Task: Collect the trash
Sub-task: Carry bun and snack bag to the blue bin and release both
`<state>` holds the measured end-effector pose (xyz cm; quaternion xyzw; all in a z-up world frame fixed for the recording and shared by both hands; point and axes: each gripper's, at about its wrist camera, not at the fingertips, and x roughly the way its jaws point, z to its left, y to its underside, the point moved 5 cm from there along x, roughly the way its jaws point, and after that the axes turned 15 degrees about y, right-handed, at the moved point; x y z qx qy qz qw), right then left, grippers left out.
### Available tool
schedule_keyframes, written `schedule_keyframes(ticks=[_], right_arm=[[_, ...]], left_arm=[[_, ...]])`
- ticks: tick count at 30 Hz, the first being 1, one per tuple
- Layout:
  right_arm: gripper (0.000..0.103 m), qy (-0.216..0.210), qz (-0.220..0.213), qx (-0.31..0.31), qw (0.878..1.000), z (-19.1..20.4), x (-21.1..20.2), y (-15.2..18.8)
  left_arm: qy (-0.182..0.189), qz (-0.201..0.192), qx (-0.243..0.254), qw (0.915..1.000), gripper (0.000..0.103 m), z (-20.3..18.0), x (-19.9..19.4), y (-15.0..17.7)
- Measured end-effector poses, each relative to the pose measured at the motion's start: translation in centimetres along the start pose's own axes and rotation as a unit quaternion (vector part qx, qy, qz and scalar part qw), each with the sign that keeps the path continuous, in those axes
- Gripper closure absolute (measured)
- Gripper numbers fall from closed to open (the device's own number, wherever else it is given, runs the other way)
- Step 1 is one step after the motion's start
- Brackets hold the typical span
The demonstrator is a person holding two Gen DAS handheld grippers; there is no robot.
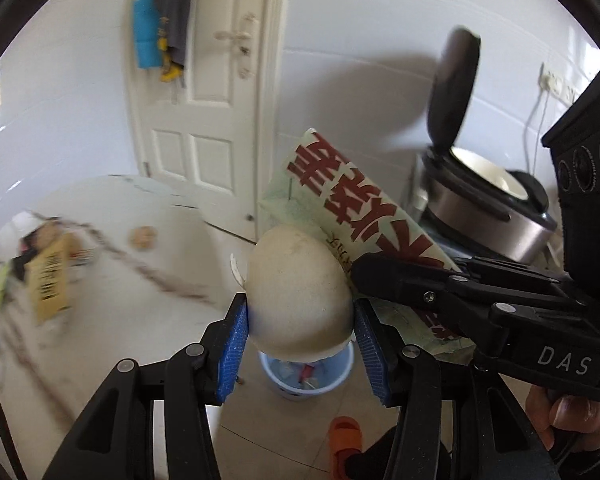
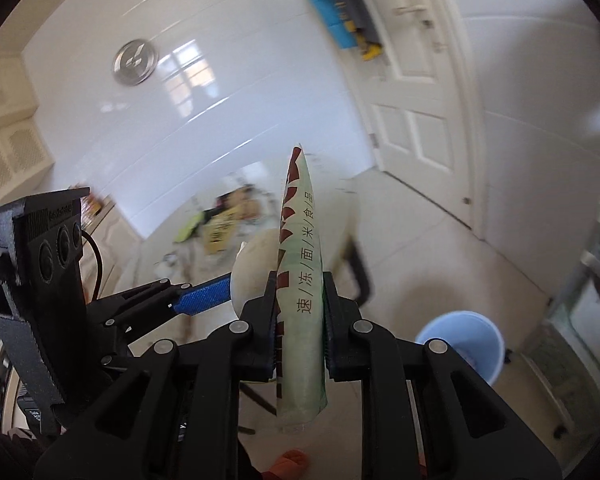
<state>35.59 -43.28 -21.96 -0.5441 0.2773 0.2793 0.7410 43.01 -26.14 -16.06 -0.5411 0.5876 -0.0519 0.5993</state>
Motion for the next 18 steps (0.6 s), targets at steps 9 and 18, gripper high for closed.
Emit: schedule_keyframes(ticks=[9,18], right_arm=[[0.086,0.078,0.029,0.068,0.994,-10.6,4.3,1.5],[0.086,0.101,0.066,0.107,0.987,-17.4,9.3,2.4]], left_arm=[[-0.002,0.094,-0.017,0.9954,0.054,2.0,14.1,-2.3],[-0.039,0.118,-0.014,0.9921,0.031,6.0,21.9,-5.0]])
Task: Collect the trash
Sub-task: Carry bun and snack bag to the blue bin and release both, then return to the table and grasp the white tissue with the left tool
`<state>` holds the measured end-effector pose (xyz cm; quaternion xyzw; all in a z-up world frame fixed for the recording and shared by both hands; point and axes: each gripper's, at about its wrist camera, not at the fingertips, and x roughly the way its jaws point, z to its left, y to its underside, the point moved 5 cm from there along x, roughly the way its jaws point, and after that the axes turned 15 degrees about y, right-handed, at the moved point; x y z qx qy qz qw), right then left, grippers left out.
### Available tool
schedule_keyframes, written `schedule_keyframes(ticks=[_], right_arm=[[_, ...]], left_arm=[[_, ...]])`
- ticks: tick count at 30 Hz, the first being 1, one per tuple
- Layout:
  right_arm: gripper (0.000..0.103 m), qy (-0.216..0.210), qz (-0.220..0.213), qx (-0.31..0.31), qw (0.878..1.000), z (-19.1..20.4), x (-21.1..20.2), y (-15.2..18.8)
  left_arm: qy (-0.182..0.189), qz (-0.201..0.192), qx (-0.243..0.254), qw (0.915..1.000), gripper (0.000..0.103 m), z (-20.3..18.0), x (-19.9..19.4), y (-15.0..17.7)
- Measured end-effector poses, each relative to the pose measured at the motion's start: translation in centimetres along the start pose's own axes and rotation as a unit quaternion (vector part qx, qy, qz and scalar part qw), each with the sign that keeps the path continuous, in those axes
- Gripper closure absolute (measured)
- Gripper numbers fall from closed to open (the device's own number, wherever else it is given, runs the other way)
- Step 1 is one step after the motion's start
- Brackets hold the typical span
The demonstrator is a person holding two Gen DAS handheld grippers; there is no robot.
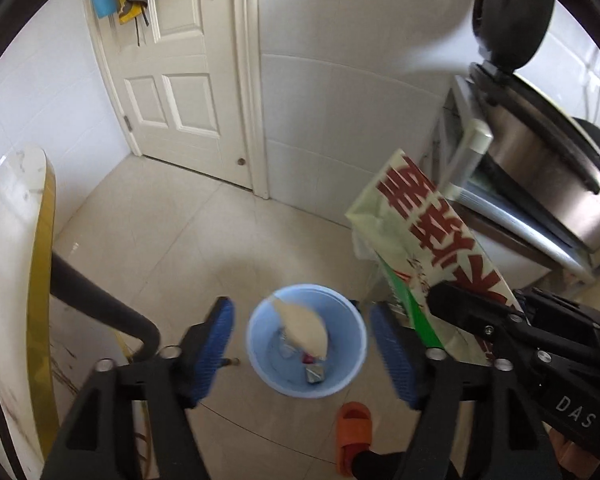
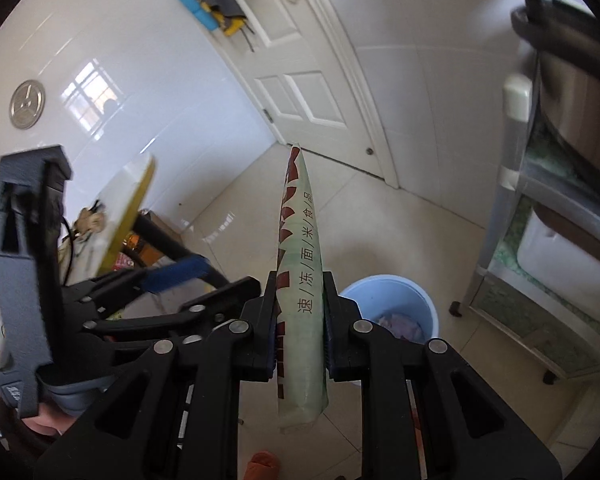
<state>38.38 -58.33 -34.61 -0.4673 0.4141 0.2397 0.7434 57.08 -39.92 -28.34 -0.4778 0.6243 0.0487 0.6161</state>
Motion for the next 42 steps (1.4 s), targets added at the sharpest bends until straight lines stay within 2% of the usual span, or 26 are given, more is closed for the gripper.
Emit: schedule_keyframes(ticks=[3,7,10,12,19,22,28,33,36,42], right_arm=[[0.086,0.005,0.005,0.008,1.000,-0.9,1.2,-0.3],[0.086,0.004,0.007,0.017,1.000,-1.3,1.8,-0.5],[0.075,0.003,0.003,0.032,0.999,-1.4,1.8,-0.8],[0.058,-0.005,-0.002,0.038,0.999,-1.2,1.4,-0.8],[0.054,-0.002,-0.024,0.034,0.999,-0.5,-2.0,-1.0],[0.047,-0.003,-0.041,0.027,0.999,0.5,-4.6,-1.0],[0.037,-0.018,-0.092,-0.011,0.995,5.3,-10.9,-0.8],[0.030,-0.040,-0.122,-0.053,0.990,11.5,-14.4,-0.4],[0.028,-0.049,-0.129,-0.080,0.987,15.6,-15.2,0.0],[0.028,-0.065,-0.110,-0.138,0.982,23.6,-13.9,1.5]], left_arm=[[-0.002,-0.010,-0.008,0.9999,0.025,-0.8,1.8,-0.7],[-0.007,-0.017,-0.013,0.9997,0.025,-1.2,0.8,-0.1],[-0.016,-0.027,-0.015,0.9994,0.023,-1.2,-1.2,0.8],[-0.016,-0.030,-0.016,0.9993,0.023,-1.4,-2.5,1.3],[-0.008,-0.066,-0.009,0.9978,0.023,-3.6,-7.8,2.9],[-0.006,-0.093,-0.004,0.9957,0.020,-4.5,-11.3,4.0],[-0.029,-0.152,0.008,0.9880,0.009,-5.0,-19.8,7.9],[-0.067,-0.183,-0.006,0.9809,0.003,-2.9,-26.4,12.4],[-0.083,-0.199,-0.029,0.9760,0.002,-1.1,-29.2,15.3],[-0.121,-0.209,-0.101,0.9651,0.003,5.7,-33.3,20.7]])
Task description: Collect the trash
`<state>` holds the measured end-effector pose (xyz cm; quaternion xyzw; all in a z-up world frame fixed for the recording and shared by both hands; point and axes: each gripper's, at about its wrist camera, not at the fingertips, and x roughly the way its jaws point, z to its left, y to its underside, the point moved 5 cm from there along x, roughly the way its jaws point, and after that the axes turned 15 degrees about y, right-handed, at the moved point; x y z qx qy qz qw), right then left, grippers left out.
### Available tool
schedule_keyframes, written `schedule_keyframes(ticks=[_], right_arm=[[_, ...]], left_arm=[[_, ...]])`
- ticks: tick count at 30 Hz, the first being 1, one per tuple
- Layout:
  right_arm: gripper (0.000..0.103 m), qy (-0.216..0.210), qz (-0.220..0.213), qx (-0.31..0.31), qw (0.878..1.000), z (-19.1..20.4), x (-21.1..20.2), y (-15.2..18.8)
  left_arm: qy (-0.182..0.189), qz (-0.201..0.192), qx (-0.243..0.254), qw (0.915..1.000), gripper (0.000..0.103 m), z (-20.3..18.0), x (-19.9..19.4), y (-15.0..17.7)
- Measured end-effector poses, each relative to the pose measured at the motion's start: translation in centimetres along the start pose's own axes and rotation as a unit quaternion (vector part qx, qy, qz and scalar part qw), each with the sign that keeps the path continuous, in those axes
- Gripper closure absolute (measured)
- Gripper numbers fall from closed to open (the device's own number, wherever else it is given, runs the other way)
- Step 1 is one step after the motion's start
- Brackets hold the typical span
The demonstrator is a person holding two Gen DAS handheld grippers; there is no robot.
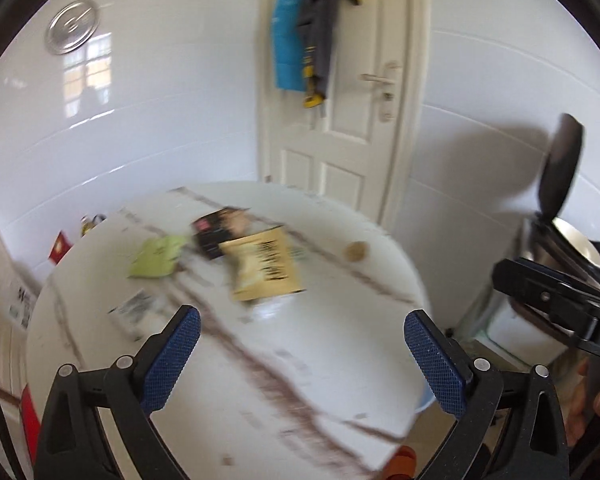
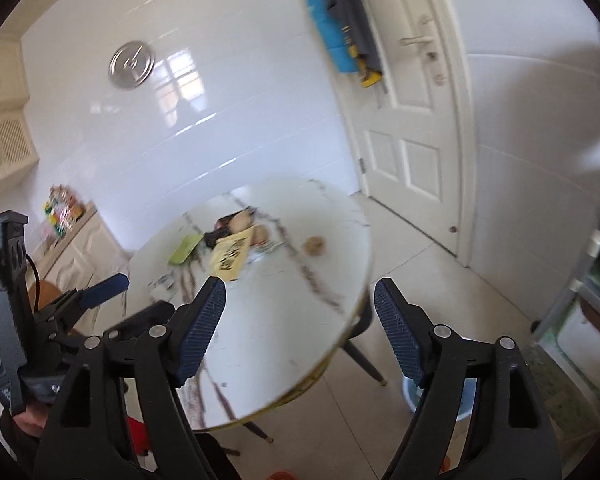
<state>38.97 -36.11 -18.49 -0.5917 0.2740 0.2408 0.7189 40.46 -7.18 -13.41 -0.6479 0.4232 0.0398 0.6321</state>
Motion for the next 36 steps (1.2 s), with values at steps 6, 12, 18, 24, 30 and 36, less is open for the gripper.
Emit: schedule_keyframes(ticks=[6,12,18,24,30,36], right_arm=[[0.028,-0.019,0.036,-0.039,0.998,5.2,3.7,0.9],[0.028,-0.032,0.061,-0.054,0.996,7.7,7.0,1.3],[0.028,-0.038,0.082,-0.055,0.994,8.4,9.3,1.5],[0.028,-0.042,0.089,-0.050,0.994,8.2,10.5,1.2],[0.028,-0.040,0.097,-0.050,0.993,8.4,11.7,1.1],[0.028,-0.035,0.105,-0.066,0.992,9.7,13.2,0.8]], left_arm=[[-0.028,0.020,-0.061,0.9976,0.009,7.6,-1.1,2.2],[0.014,0.062,-0.096,0.9933,0.018,10.8,0.1,3.1],[0.020,0.077,-0.107,0.9910,0.019,12.5,1.3,2.0],[0.029,0.090,-0.118,0.9884,0.020,14.9,5.0,0.3],[0.003,0.099,-0.092,0.9908,0.059,14.9,7.0,-0.2],[-0.001,0.094,-0.088,0.9917,0.084,15.2,6.3,0.3]])
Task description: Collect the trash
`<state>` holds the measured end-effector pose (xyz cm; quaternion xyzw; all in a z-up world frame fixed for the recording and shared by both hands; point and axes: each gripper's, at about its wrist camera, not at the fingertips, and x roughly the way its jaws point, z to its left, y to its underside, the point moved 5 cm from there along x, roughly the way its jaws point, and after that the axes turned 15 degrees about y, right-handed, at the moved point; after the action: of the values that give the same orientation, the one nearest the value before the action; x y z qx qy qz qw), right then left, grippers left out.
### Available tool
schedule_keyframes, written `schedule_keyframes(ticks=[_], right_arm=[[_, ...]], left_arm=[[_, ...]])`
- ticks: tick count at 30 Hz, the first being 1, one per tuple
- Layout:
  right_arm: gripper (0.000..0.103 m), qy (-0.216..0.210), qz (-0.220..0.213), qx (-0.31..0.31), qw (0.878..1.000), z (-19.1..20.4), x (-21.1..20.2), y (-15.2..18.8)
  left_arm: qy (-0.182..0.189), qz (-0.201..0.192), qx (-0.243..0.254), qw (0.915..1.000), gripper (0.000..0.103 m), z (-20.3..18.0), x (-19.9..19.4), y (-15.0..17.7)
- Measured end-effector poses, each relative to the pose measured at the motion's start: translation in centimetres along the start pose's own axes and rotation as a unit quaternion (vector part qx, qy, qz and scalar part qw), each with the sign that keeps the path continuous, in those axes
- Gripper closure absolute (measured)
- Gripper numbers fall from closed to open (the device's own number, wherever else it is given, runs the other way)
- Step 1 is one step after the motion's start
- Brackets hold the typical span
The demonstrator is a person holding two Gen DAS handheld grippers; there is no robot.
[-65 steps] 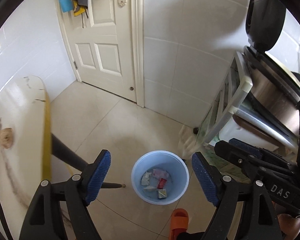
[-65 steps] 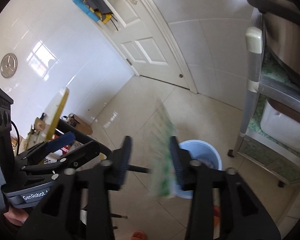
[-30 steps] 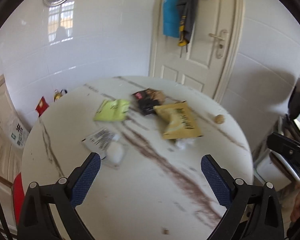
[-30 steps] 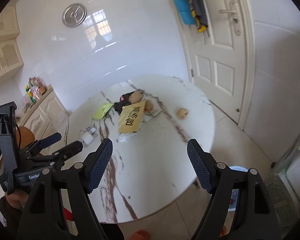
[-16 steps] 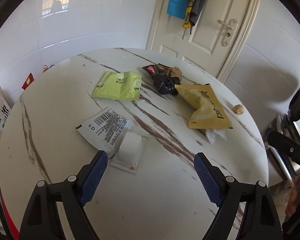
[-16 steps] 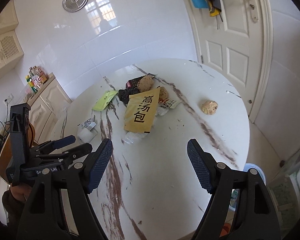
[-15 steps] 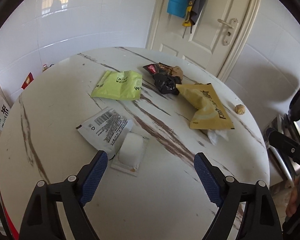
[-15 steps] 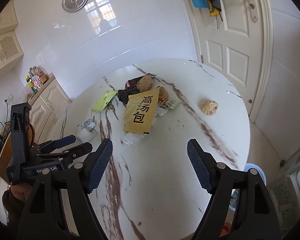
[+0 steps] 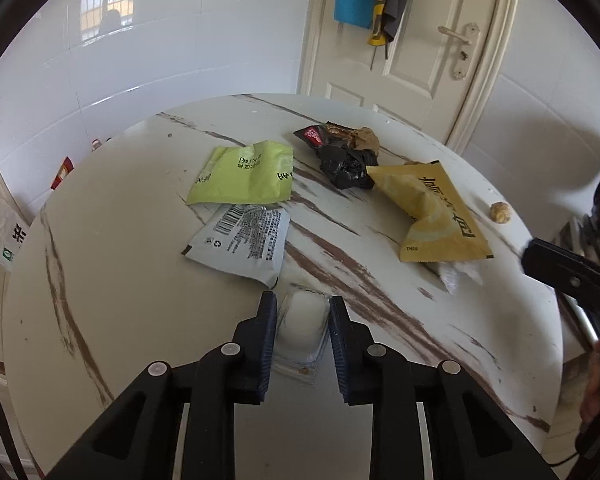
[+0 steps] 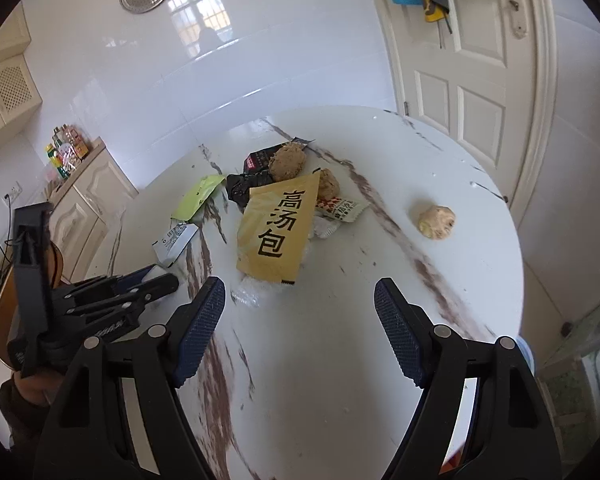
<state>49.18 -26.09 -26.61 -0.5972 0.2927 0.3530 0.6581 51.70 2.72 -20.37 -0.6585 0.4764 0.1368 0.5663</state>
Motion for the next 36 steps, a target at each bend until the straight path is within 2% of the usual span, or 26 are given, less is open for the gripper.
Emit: schedule_keyframes(ticks=[11,13,14,15,19,20,27,34,36], right_arm=[[0.028,0.031,0.015,-0.059,0.998,4.9,5.1,-3.0],[0.028,0.048,0.018,-0.077,0.996,5.6,5.9,-3.1],[0.032,0.055,0.019,-0.084,0.995,5.8,6.2,-3.1],[0.043,0.060,0.019,-0.091,0.994,6.1,6.5,-3.1],[0.052,0.071,0.017,-0.117,0.990,6.2,6.9,-2.9],[0.057,0.071,0.014,-0.122,0.990,6.3,6.9,-2.8],[0.061,0.012,0.003,-0.107,0.994,5.4,4.1,-1.8],[0.060,-0.052,-0.042,-0.065,0.996,4.1,-2.1,-1.8],[0.060,-0.054,-0.060,-0.058,0.995,3.4,-3.9,-1.8]], left_arm=[[0.019,-0.006,-0.011,0.9997,0.086,0.1,-2.7,2.0],[0.018,-0.005,-0.012,0.9998,0.086,0.0,-2.8,2.1],[0.017,-0.005,-0.011,0.9998,0.086,0.0,-2.7,2.1],[0.016,-0.006,-0.012,0.9998,0.086,0.0,-2.7,2.1],[0.013,-0.007,-0.018,0.9997,0.086,0.1,-2.6,1.8],[0.012,-0.007,-0.019,0.9997,0.086,0.0,-2.6,1.8],[0.007,-0.010,-0.023,0.9997,0.086,-0.3,-3.0,1.8],[0.014,-0.029,-0.001,0.9995,0.088,-3.1,-5.1,1.2],[0.019,-0.036,0.010,0.9991,0.102,-4.3,-5.8,1.0]])
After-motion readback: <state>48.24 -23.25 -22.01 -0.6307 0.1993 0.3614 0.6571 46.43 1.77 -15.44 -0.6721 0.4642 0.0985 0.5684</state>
